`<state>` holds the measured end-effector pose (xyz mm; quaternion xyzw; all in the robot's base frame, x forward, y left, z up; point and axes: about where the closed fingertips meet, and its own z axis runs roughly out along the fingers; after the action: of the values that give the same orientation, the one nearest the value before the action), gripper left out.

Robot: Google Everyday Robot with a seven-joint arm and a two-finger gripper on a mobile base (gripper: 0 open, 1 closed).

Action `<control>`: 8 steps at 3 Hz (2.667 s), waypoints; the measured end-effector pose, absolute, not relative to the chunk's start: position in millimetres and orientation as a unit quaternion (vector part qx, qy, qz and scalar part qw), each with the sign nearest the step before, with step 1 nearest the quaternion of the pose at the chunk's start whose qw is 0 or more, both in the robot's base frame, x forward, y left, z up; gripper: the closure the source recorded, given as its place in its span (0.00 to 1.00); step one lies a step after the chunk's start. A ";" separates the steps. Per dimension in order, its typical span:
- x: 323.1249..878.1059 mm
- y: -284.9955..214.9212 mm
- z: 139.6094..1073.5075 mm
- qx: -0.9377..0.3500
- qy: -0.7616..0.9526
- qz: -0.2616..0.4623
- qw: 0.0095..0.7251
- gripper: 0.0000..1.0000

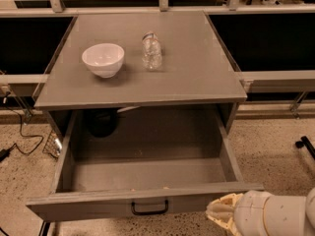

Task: Close top drawer

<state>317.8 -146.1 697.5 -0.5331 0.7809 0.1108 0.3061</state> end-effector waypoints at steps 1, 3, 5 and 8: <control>317.7 -145.6 695.6 -0.533 0.781 0.111 0.307 1.00; 331.3 -143.0 663.1 -0.524 0.778 0.117 0.326 1.00; 349.6 -135.5 652.0 -0.525 0.769 0.108 0.349 1.00; 359.4 -130.0 650.0 -0.524 0.762 0.096 0.367 0.51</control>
Offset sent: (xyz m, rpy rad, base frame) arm 0.0127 0.0014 -0.0416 0.0489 -0.0227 -0.0217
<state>359.4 -130.0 650.0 -0.5241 0.7622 0.0964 0.3675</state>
